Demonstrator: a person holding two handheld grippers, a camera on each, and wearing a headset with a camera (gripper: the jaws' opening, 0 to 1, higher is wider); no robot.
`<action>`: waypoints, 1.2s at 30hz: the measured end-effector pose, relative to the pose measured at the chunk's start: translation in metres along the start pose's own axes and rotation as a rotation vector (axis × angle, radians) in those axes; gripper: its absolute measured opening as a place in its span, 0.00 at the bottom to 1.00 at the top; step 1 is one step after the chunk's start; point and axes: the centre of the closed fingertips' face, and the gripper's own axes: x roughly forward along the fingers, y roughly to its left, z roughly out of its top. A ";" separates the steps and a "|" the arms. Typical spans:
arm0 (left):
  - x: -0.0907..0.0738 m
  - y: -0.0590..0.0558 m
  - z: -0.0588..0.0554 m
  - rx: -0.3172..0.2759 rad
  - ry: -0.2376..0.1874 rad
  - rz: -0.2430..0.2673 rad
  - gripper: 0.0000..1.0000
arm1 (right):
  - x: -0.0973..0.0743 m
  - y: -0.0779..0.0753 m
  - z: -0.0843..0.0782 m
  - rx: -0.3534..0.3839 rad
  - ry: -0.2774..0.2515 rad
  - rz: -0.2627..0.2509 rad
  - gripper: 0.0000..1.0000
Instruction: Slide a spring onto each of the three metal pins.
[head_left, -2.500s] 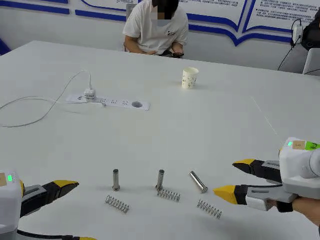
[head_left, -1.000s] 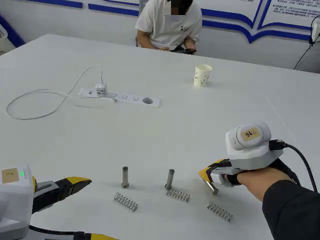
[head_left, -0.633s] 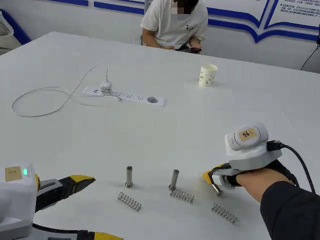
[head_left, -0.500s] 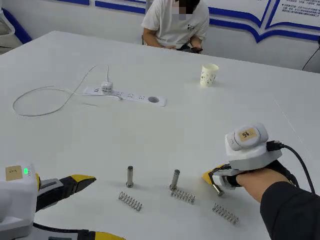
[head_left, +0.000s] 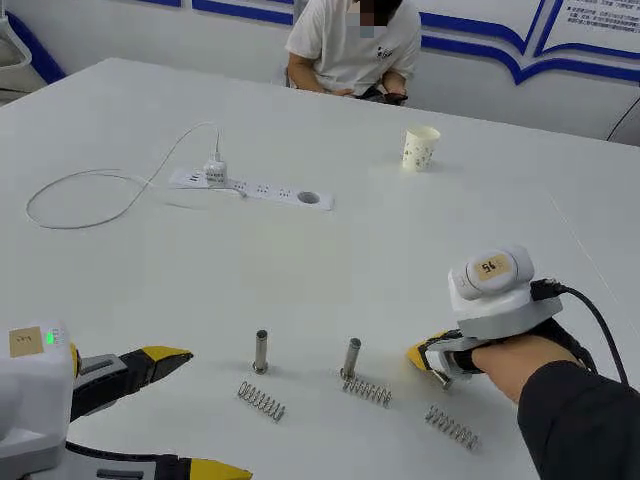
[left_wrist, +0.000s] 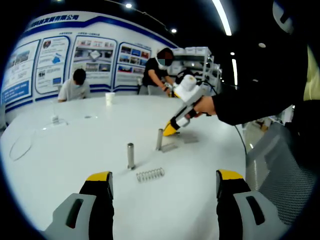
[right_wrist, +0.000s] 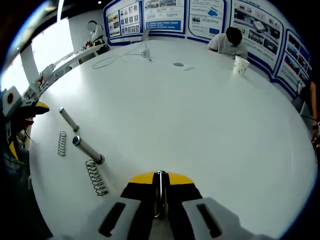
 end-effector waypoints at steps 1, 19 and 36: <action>0.000 0.000 0.000 0.000 -0.001 0.001 0.86 | 0.000 0.000 0.000 0.002 -0.001 -0.002 0.09; 0.001 -0.002 0.006 0.015 -0.006 -0.008 0.85 | -0.033 0.001 0.011 0.003 -0.086 -0.024 0.09; -0.001 -0.007 0.012 0.041 -0.014 -0.015 0.85 | -0.057 0.004 0.002 0.025 -0.126 -0.049 0.09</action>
